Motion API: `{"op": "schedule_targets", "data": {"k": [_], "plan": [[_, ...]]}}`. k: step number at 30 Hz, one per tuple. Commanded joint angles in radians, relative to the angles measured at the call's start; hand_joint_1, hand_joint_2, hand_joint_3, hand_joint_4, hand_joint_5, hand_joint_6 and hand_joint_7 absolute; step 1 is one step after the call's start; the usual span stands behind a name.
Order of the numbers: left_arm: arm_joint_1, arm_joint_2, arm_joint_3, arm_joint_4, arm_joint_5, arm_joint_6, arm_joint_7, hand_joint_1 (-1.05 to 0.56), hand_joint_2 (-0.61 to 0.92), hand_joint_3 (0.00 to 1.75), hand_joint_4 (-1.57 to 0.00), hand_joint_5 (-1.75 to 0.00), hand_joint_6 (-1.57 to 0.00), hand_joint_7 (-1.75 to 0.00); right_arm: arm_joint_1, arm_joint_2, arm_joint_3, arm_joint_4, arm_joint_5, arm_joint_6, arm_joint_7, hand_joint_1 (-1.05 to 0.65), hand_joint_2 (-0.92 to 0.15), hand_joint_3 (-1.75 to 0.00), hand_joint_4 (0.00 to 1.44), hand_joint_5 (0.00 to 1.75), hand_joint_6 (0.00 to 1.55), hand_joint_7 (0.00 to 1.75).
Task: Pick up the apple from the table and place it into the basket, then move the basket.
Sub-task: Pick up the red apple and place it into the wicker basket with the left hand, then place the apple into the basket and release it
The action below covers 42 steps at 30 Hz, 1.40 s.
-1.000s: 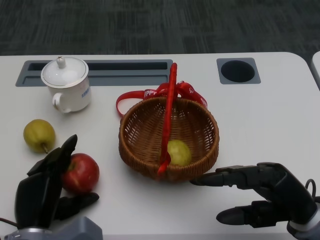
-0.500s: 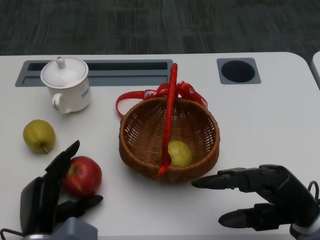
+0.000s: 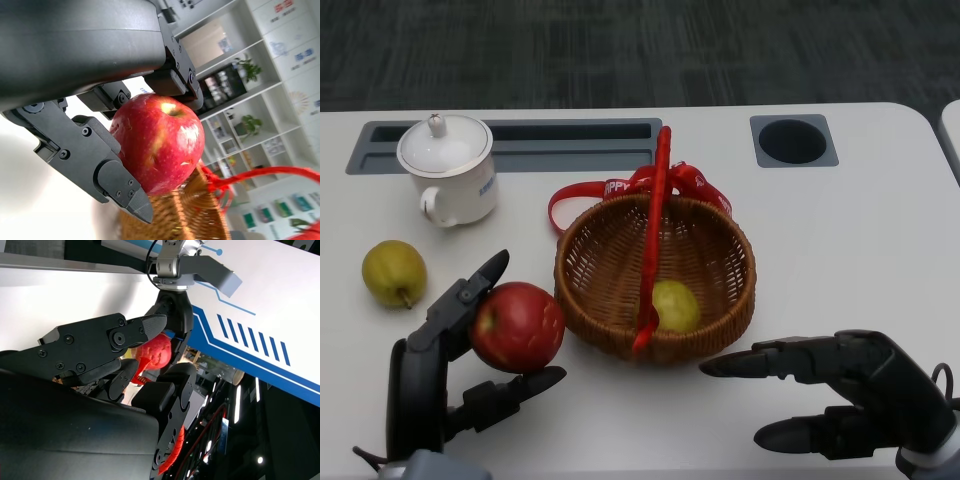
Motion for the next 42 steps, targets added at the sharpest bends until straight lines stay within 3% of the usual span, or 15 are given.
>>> {"op": "schedule_targets", "data": {"k": [1,10,15,20,29,38,42], "plan": [[0.029,0.007,0.039,-0.109,0.004,-0.005,-0.011,-0.20,0.85,0.00,-1.21,-0.02,-1.05,-0.01,-0.011,-0.004,-0.001,0.004,0.005,-0.003,0.002,-0.31,-0.91,0.00,0.85,0.00,0.82,0.00],[0.130,0.032,0.105,-0.535,0.083,0.116,-0.064,-0.21,0.83,0.00,-1.28,-0.04,-1.07,-0.01,-0.017,-0.004,0.003,0.006,0.004,-0.003,0.008,-0.31,-0.92,0.00,0.87,0.00,0.82,0.00],[0.121,0.042,0.136,-0.661,0.067,0.170,-0.113,-0.22,0.83,0.00,-1.25,-0.02,-1.07,-0.01,-0.024,0.000,0.007,0.009,0.011,0.000,0.015,-0.31,-0.92,-0.01,0.87,0.00,0.82,0.00],[0.068,0.031,0.124,-0.690,0.057,0.224,-0.155,-0.22,0.82,0.00,-1.29,-0.04,-1.08,-0.01,-0.023,0.000,0.007,0.009,0.004,0.001,0.012,-0.31,-0.92,-0.01,0.86,0.00,0.82,0.00],[-0.043,0.001,0.071,-0.597,0.012,0.332,-0.242,-0.21,0.83,0.00,-1.27,-0.02,-1.08,0.00,-0.001,0.001,0.008,-0.011,-0.005,-0.006,-0.001,-0.31,-0.92,-0.01,0.86,0.00,0.82,0.00],[-0.182,-0.009,0.024,-0.289,-0.003,0.303,-0.305,-0.22,0.83,0.00,-1.24,0.00,-1.08,0.00,0.026,0.007,0.007,-0.026,0.003,-0.012,-0.014,-0.31,-0.90,0.00,0.87,0.00,0.83,0.00],[-0.241,-0.001,0.007,-0.128,-0.007,0.273,-0.340,-0.23,0.82,0.00,-1.12,0.00,-1.00,0.00,0.030,0.009,0.007,-0.028,0.006,-0.013,-0.016,-0.30,-0.90,0.00,0.87,0.00,0.83,0.00]]}}
